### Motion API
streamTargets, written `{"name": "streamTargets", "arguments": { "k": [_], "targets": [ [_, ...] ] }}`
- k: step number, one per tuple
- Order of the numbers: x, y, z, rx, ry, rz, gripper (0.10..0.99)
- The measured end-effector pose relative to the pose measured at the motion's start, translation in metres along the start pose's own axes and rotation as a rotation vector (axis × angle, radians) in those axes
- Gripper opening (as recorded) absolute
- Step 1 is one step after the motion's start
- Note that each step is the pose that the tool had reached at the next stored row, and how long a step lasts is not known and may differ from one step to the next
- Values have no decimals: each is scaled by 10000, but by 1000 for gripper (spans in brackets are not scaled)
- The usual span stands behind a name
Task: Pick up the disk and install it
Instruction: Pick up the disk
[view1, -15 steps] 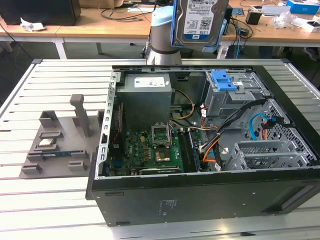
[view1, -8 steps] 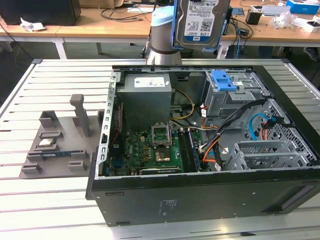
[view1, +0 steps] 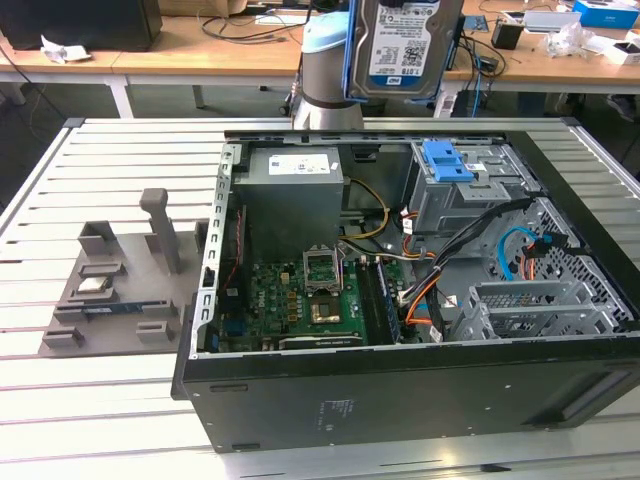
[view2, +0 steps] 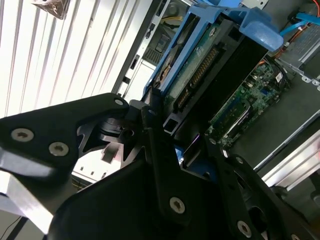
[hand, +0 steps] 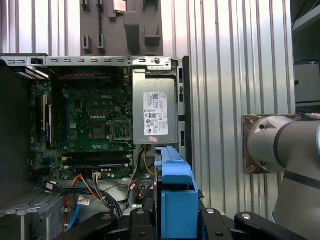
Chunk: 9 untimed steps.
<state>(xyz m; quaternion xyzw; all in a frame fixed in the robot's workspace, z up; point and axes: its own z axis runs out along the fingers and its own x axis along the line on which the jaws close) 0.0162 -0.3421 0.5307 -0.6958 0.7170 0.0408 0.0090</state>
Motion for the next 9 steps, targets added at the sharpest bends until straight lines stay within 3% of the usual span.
{"name": "streamTargets", "arguments": {
  "k": [9],
  "targets": [
    [123, -3, 2, 0, 0, 0, 365]
  ]
}}
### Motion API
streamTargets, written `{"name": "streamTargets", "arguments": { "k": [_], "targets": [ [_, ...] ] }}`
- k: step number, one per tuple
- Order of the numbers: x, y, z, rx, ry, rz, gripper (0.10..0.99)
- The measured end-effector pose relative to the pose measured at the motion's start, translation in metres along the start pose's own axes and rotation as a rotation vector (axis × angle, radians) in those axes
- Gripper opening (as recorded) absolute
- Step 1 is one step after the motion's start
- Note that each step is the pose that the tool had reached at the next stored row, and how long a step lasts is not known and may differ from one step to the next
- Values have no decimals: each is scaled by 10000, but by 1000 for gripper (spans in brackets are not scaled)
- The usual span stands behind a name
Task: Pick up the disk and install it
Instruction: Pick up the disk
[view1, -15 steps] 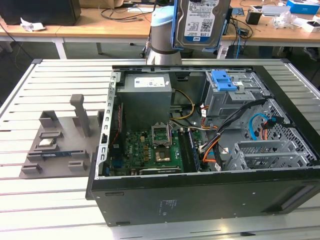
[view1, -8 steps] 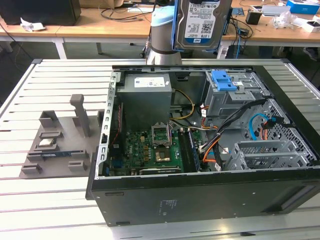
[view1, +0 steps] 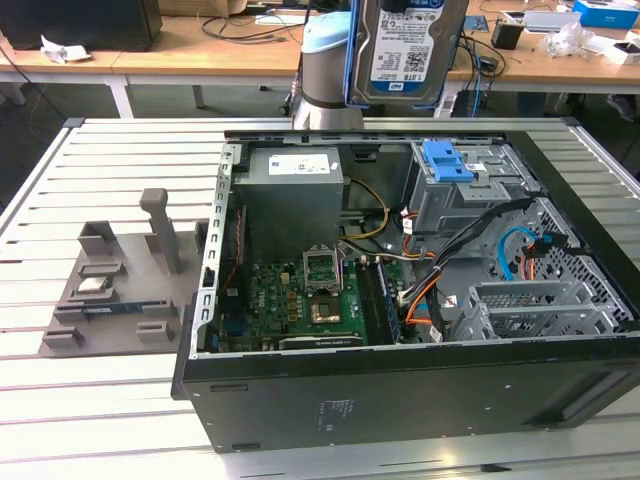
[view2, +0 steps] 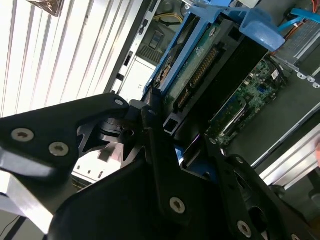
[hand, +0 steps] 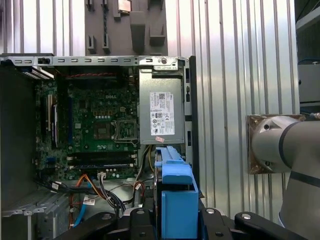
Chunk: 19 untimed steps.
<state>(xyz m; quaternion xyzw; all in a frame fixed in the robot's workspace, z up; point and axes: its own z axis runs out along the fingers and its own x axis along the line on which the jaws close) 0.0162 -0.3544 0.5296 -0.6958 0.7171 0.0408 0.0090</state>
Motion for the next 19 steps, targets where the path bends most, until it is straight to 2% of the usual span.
{"name": "streamTargets", "arguments": {
  "k": [19],
  "targets": [
    [264, -9, 10, 0, 0, -1, 365]
  ]
}}
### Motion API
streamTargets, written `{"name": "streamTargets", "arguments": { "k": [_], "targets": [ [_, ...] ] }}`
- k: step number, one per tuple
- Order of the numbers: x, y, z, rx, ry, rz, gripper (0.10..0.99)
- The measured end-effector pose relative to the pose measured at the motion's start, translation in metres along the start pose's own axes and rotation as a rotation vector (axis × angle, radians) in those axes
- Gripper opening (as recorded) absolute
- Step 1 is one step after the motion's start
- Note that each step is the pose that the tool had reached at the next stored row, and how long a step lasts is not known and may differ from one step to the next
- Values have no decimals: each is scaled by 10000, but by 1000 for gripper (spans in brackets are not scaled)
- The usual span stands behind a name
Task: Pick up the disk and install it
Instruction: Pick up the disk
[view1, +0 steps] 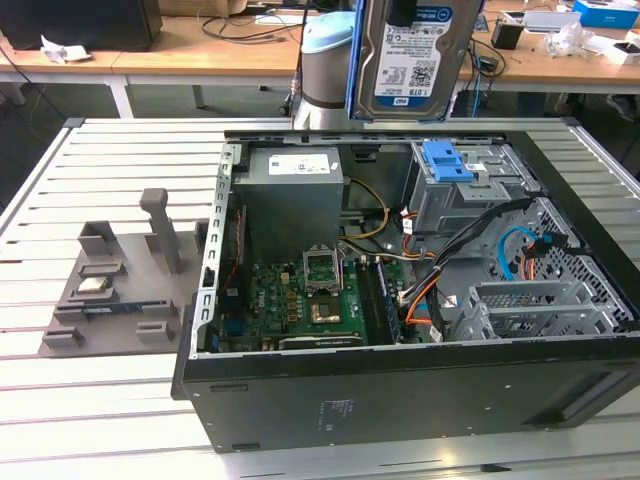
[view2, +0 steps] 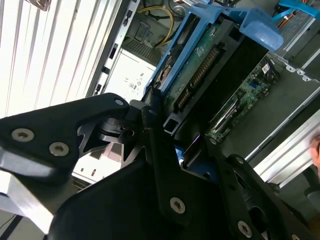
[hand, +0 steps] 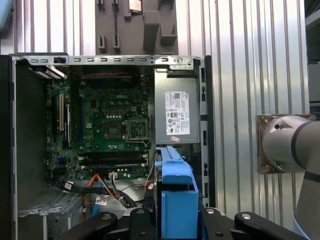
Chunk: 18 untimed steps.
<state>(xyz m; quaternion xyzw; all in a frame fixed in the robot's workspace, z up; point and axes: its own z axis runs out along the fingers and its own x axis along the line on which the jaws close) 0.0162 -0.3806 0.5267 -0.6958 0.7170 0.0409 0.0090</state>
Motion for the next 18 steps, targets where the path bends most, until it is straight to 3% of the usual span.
{"name": "streamTargets", "arguments": {
  "k": [18],
  "targets": [
    [228, -7, 3, 0, 1, 0, 365]
  ]
}}
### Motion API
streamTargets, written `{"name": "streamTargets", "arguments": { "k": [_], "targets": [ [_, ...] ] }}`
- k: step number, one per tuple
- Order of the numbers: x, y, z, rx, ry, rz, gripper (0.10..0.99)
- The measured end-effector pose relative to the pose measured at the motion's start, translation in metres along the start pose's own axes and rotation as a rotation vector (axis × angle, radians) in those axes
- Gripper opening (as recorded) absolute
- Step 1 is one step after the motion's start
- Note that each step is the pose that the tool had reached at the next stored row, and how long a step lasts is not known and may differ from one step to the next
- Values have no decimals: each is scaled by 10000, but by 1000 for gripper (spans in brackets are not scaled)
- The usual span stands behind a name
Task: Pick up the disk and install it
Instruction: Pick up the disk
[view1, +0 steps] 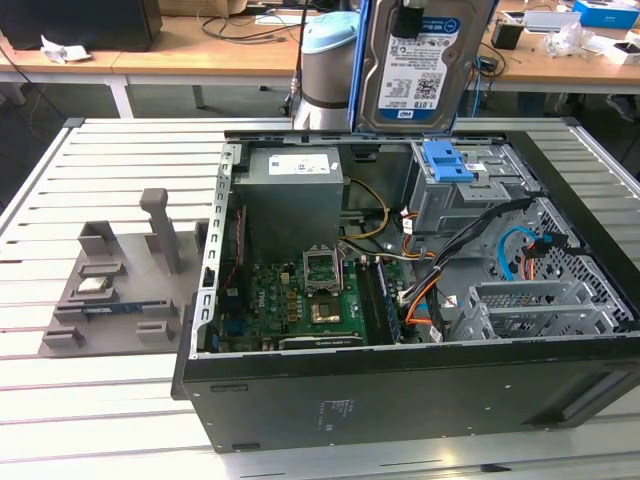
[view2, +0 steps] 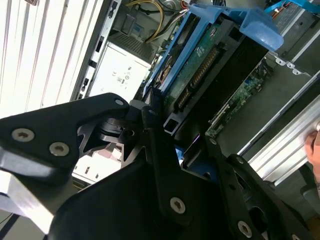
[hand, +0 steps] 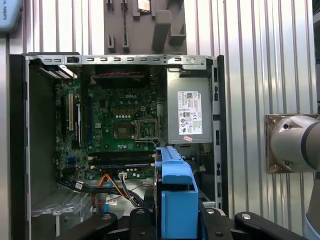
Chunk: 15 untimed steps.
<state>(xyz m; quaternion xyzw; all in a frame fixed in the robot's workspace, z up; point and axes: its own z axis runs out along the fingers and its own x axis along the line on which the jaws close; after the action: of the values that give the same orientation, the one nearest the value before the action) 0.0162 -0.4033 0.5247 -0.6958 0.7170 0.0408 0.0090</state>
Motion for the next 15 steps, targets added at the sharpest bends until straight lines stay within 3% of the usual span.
{"name": "streamTargets", "arguments": {
  "k": [15],
  "targets": [
    [213, -7, 6, 0, 0, 0, 365]
  ]
}}
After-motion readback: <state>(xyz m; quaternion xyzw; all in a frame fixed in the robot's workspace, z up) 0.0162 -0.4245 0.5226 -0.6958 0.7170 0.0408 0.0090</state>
